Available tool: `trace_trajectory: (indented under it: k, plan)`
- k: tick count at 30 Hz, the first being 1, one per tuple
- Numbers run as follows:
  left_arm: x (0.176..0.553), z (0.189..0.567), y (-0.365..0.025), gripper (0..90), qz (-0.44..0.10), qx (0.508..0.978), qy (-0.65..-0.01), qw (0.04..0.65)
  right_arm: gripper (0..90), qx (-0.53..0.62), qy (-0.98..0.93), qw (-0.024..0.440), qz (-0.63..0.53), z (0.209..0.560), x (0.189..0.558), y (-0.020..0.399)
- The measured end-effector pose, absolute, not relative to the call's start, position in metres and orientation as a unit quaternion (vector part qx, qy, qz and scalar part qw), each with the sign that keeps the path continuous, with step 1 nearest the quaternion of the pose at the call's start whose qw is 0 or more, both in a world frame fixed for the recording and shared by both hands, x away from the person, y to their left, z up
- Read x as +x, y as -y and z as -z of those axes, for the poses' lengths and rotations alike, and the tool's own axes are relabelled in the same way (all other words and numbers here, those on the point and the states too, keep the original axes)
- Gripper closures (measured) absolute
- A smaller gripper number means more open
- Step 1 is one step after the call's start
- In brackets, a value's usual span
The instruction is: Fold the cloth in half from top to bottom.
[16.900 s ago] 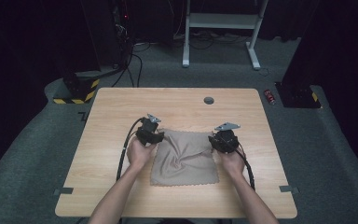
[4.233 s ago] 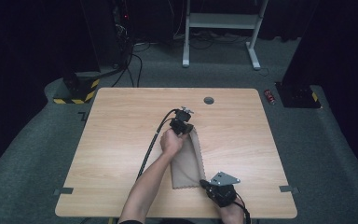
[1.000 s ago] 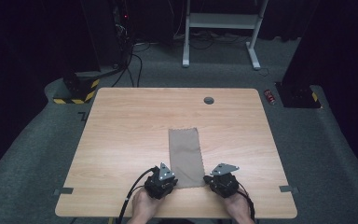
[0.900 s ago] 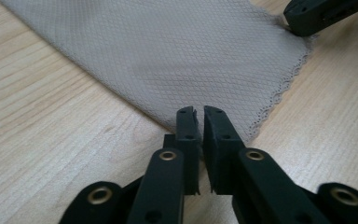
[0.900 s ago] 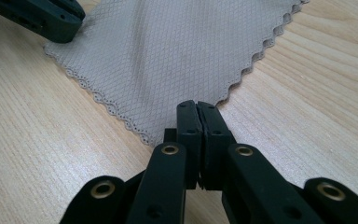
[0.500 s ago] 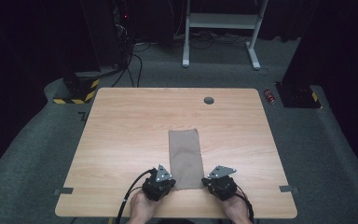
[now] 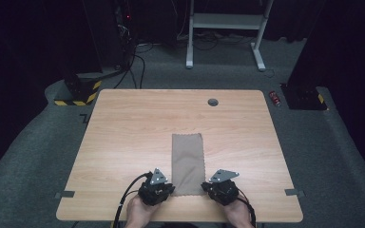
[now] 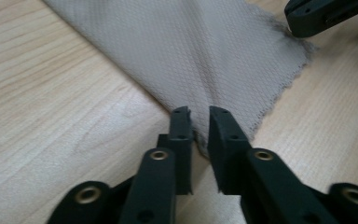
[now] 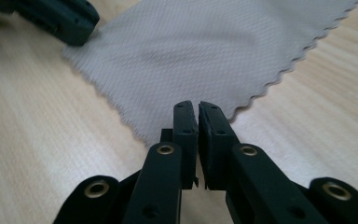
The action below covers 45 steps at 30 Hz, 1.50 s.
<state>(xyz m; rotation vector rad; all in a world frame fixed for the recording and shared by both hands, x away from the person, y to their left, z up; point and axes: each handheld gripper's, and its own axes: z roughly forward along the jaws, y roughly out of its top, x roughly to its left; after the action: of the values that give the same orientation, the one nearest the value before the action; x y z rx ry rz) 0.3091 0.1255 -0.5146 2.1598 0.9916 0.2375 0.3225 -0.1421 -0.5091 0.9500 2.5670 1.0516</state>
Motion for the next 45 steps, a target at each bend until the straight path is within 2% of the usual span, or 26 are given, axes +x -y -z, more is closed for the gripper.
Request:
trace_trajectory:
  k: [7, 16, 24, 32, 38, 45]
  plan:
    - [0.338, 0.508, -0.134, 59.9, -0.095, 0.818, -0.419, 0.382, 80.3, 0.348, -0.854, 0.100, -0.373, 0.506, 0.347, 0.148]
    - [0.378, 0.500, -0.133, 52.3, -0.117, 0.805, -0.441, 0.379, 73.3, 0.369, -0.842, 0.105, -0.380, 0.504, 0.369, 0.151]
    - [0.406, 0.495, -0.132, 50.6, -0.124, 0.795, -0.454, 0.382, 67.4, 0.380, -0.836, 0.099, -0.383, 0.504, 0.389, 0.149]
    - [0.430, 0.494, -0.134, 46.8, -0.121, 0.788, -0.475, 0.374, 66.3, 0.400, -0.823, 0.097, -0.391, 0.500, 0.405, 0.150]
    - [0.448, 0.492, -0.138, 45.1, -0.122, 0.774, -0.485, 0.388, 62.9, 0.410, -0.816, 0.092, -0.397, 0.499, 0.419, 0.152]
    - [0.468, 0.496, -0.139, 44.7, -0.119, 0.774, -0.493, 0.379, 64.0, 0.429, -0.803, 0.096, -0.403, 0.496, 0.442, 0.146]
